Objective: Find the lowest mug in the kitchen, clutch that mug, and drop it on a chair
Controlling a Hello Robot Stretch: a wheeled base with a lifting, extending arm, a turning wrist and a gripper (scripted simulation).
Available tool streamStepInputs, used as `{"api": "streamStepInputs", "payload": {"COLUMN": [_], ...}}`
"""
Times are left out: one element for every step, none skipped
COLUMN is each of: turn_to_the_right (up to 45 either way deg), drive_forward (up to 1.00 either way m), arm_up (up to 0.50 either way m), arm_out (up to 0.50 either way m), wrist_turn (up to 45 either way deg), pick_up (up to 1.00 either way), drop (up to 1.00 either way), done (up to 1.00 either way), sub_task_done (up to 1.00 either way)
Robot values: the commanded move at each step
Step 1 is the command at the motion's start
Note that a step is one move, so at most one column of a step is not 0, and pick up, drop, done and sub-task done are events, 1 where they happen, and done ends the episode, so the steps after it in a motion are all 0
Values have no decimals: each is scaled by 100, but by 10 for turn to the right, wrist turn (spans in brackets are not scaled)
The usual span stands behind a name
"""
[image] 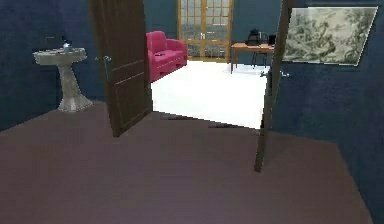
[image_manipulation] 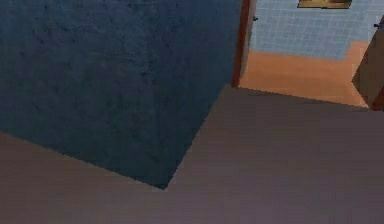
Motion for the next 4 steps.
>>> {"api": "streamStepInputs", "payload": {"turn_to_the_right": [0, 0, 210, 0], "drive_forward": [100, 65, 0, 100], "arm_up": [0, 0, 0, 0], "arm_out": [0, 0, 0, 0], "wrist_turn": [0, 0, 0, 0], "pick_up": [0, 0, 0, 0], "drop": [0, 0, 0, 0], "done": [0, 0, 0, 0], "sub_task_done": [0, 0, 0, 0]}}
